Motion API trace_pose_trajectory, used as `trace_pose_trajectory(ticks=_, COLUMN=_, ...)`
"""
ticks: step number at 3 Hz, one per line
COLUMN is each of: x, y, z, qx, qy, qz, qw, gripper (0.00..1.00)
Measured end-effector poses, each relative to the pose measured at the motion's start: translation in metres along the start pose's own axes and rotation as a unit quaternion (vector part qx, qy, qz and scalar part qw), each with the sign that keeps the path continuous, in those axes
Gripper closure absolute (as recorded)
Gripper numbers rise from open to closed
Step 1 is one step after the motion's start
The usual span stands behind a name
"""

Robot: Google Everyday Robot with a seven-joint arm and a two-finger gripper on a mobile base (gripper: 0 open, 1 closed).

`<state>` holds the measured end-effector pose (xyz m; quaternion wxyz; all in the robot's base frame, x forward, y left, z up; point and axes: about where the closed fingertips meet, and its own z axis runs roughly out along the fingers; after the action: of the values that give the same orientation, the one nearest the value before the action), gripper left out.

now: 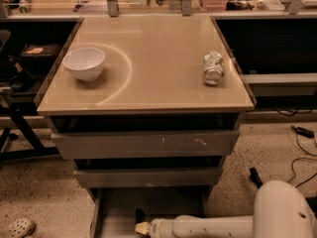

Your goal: Place rxbar chocolate into bottom drawer

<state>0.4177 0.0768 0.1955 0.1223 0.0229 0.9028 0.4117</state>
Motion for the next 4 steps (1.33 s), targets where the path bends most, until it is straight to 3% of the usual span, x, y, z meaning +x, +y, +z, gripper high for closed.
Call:
trace_pose_trajectory(ticks=1, x=-0.0077, y=-0.0165, z=0.0184, qx=0.02, qy=0.005, qz=0.01, qw=0.9997, gripper=1.0)
trace_pose_trajectory(ticks=2, x=-0.0084, y=-0.0162, z=0.0202, qx=0.021, qy=0.006, qz=0.009, qw=0.9997, gripper=0.82)
trace_pose_trajectory(ticks=4, x=-0.0084, y=-0.0162, z=0.0202, qx=0.021, qy=0.006, qz=0.009, qw=0.9997, gripper=0.36)
